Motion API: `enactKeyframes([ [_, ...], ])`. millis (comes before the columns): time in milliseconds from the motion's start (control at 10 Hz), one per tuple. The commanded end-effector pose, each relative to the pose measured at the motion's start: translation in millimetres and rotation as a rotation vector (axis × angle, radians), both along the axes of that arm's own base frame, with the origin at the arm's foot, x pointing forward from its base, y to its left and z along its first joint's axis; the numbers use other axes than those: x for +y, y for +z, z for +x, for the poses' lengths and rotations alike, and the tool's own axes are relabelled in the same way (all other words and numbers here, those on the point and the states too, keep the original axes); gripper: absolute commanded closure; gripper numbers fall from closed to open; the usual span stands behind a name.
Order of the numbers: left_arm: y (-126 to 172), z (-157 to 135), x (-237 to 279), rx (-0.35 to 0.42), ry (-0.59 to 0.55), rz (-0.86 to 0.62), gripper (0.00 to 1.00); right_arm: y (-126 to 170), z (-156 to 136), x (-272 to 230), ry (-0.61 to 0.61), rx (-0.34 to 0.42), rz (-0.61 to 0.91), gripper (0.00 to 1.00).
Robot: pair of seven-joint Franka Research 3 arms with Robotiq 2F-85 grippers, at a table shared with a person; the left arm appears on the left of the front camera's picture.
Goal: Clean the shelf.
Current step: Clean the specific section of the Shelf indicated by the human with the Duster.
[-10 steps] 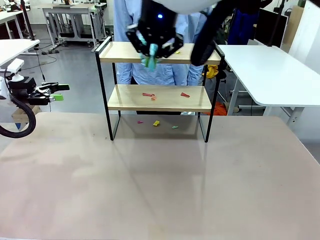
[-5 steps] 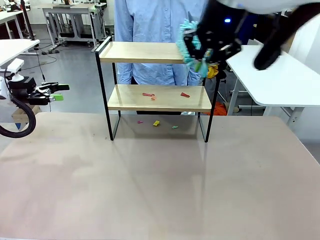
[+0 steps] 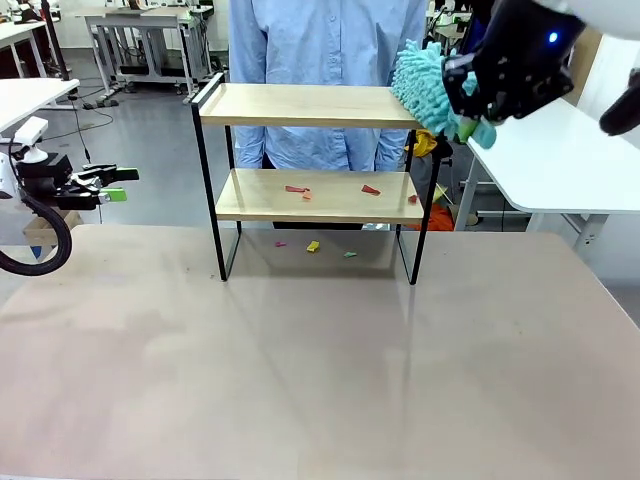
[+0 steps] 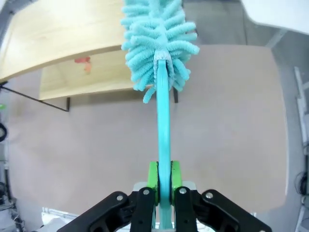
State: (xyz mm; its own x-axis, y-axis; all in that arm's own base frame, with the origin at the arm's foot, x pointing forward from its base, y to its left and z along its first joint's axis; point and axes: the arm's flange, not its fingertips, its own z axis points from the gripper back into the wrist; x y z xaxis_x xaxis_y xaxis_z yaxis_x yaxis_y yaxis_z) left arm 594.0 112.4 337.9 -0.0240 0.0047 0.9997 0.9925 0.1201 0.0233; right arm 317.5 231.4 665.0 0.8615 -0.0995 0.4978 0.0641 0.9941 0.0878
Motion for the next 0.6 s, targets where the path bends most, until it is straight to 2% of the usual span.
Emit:
enactKeyframes([
  [0,3.3,-1.3,0.3,0.001,0.001,-0.001,0.00,-11.3,12.4,-5.2,-0.029,0.051,0.003,0.87],
  [200,3.3,-1.3,0.3,0.001,0.001,-0.001,0.00,-11.3,12.4,-5.2,-0.029,0.051,0.003,0.87],
  [300,3.3,-1.3,0.3,0.001,0.001,-0.001,0.00,-2.9,-0.3,1.0,-0.006,0.013,-0.005,0.87],
  [500,3.3,-1.3,0.3,0.001,0.001,-0.001,0.00,20.9,-17.5,-8.0,0.006,-0.182,0.061,0.87],
])
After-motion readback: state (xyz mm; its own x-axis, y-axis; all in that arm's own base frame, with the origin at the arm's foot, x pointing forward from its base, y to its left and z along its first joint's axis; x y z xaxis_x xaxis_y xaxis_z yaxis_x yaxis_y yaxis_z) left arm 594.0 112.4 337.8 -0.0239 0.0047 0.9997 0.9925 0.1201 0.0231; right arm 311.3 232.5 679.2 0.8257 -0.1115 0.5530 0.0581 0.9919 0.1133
